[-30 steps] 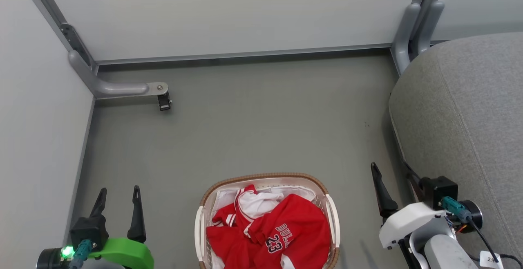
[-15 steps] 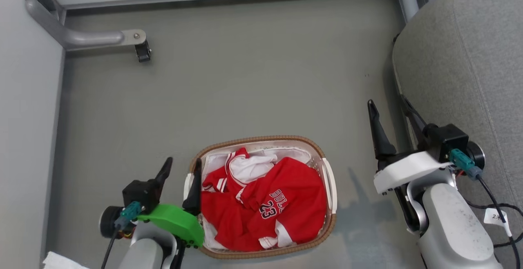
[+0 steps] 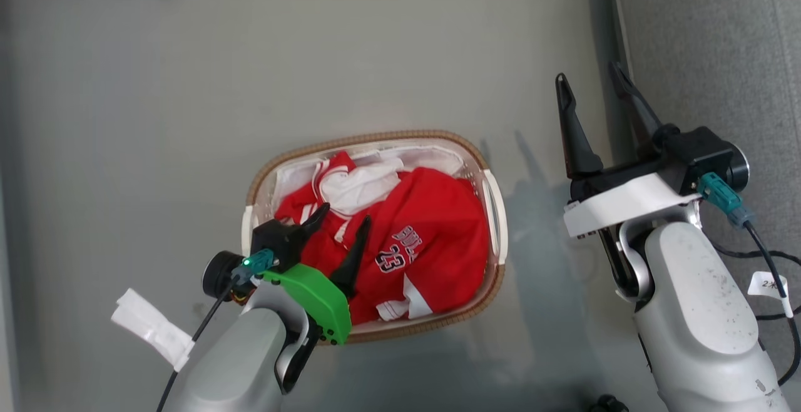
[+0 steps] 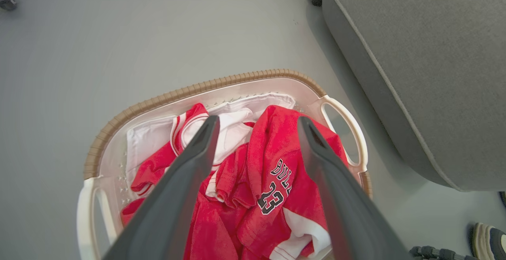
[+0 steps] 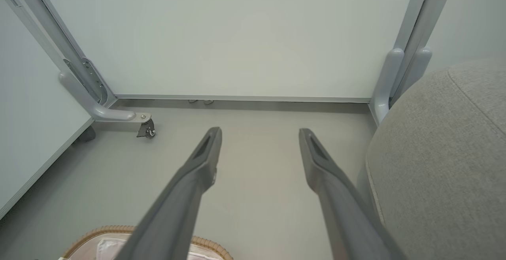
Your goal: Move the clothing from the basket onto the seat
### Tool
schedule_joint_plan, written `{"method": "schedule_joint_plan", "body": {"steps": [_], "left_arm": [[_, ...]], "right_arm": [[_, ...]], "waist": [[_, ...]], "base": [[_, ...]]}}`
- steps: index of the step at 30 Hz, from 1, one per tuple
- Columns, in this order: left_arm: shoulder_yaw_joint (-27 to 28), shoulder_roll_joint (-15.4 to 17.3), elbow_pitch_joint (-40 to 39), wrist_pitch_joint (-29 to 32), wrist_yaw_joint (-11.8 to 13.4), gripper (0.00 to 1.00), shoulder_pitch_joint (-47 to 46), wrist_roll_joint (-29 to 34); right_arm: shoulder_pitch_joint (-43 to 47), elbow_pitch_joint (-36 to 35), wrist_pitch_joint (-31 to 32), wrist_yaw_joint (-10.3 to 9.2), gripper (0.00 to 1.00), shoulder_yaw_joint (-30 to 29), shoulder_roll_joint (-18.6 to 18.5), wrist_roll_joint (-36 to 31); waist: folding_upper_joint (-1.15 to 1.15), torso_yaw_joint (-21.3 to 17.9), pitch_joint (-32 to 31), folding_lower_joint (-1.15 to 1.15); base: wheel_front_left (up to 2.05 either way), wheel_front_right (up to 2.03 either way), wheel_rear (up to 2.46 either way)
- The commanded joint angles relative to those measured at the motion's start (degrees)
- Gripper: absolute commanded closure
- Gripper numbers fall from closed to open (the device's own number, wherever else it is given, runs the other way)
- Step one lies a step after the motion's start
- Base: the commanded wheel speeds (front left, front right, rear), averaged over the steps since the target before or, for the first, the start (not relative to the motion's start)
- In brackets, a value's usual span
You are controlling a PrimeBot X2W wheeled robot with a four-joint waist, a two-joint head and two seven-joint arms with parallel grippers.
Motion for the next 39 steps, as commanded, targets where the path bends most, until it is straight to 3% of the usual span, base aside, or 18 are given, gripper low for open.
{"method": "schedule_joint_plan", "body": {"steps": [1,13,29,39], "left_arm": [[-1.6,0.9,0.9,-0.1,-0.1,0.0,-2.3,-1.0],[-15.3,2.7,7.8,-0.1,-0.1,0.0,-11.0,-12.0],[-22.2,4.9,14.5,-0.1,-0.1,0.0,-18.2,-15.9],[-26.2,5.5,12.8,-0.1,-0.1,0.0,-20.3,-17.0]], "right_arm": [[-1.3,-0.6,-0.1,-0.04,0.0,0.1,-0.2,-0.3],[-2.6,-2.8,-0.1,-0.04,0.0,0.7,-0.1,0.8],[-3.7,-4.7,-0.1,-0.04,0.0,2.4,-0.1,3.7],[-3.4,-4.8,-0.1,-0.04,0.0,3.4,-0.1,5.4]], "waist": [[0.0,-2.9,7.2,-0.01],[0.0,-6.1,14.6,-0.01],[0.0,-9.6,20.6,-0.01],[0.0,-10.7,22.0,-0.01]], "base": [[0.0,0.0,0.0],[0.0,0.0,0.0],[0.0,0.0,0.0],[0.0,0.0,0.0]]}}
